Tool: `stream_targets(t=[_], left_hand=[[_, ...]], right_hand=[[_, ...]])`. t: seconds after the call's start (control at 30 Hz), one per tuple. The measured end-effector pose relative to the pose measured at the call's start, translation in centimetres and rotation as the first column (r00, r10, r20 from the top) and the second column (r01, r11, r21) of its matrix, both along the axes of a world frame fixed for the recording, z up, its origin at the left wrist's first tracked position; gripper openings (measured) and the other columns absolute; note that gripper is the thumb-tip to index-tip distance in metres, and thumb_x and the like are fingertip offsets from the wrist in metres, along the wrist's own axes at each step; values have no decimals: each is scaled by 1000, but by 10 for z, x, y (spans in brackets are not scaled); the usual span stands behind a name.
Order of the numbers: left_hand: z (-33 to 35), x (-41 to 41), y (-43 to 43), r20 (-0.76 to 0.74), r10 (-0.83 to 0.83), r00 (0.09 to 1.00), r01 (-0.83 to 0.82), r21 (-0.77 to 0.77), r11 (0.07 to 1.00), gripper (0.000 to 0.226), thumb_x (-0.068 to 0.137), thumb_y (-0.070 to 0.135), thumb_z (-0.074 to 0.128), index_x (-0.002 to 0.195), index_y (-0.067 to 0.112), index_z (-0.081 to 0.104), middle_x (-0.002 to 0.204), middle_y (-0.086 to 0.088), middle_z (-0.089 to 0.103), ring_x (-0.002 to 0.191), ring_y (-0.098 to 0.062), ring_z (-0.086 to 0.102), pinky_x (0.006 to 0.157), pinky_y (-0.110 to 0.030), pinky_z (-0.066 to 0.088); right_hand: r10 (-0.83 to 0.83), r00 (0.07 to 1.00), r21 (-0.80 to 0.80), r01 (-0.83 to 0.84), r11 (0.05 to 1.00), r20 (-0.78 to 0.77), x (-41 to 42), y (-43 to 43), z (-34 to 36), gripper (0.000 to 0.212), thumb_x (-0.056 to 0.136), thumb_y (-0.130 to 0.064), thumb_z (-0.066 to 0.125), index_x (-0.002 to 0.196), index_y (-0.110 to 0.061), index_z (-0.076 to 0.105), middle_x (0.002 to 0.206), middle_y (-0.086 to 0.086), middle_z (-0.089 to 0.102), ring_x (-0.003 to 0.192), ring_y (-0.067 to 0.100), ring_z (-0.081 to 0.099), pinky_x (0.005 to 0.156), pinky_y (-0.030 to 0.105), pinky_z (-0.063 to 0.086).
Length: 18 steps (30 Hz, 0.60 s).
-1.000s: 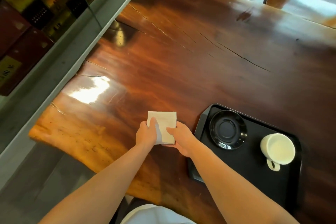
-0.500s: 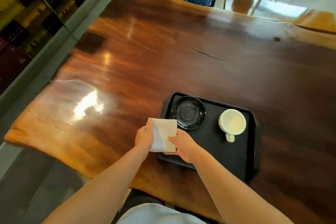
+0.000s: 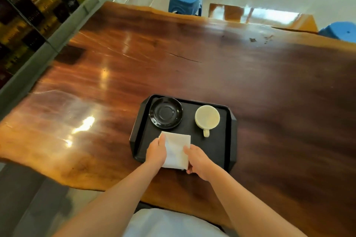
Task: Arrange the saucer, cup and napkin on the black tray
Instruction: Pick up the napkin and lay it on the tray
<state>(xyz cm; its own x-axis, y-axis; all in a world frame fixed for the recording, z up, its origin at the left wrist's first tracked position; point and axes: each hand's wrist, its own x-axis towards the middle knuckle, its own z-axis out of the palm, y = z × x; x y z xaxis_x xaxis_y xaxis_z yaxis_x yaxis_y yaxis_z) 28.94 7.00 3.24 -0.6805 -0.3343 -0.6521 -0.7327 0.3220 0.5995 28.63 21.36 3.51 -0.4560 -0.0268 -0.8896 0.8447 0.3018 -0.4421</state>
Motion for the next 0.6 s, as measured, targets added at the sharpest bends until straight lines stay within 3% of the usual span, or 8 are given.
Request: stream_targets(t=[0.13, 0.3, 0.43, 0.6], left_hand=[[1, 2, 9, -15, -9, 1000, 10, 13, 1000, 55, 105, 51, 28, 112, 7, 60, 105, -9, 62, 94, -24, 57, 78, -35, 43], [-1, 3, 7, -18, -3, 1000, 3, 8, 1000, 58, 104, 53, 27, 118, 8, 60, 112, -11, 64, 101, -26, 59, 81, -36, 45], [-3, 7, 0, 3, 32, 999, -32, 6, 999, 63, 102, 58, 25, 123, 10, 60, 117, -11, 64, 108, -29, 60, 91, -41, 48], [-8, 6, -12, 77, -2, 997, 1, 20, 1000, 58, 104, 52, 29, 124, 8, 61, 117, -12, 65, 107, -29, 60, 93, -42, 48]], right_hand=[[31, 999, -5, -31, 1000, -34, 6, 10, 0, 45, 102, -47, 37, 139, -25, 48, 114, 15, 66, 80, 27, 63, 50, 29, 49], [58, 996, -30, -60, 998, -63, 9, 11, 9, 40, 106, -42, 33, 139, -24, 47, 94, 12, 68, 63, 20, 60, 49, 28, 47], [90, 994, -33, -92, 995, -61, 10, 6, 9, 39, 106, -43, 33, 138, -25, 46, 93, 11, 68, 60, 17, 59, 50, 26, 48], [163, 985, -9, -164, 986, -62, 7, 0, 7, 37, 106, -41, 33, 132, -19, 48, 93, 11, 66, 65, 18, 57, 54, 26, 48]])
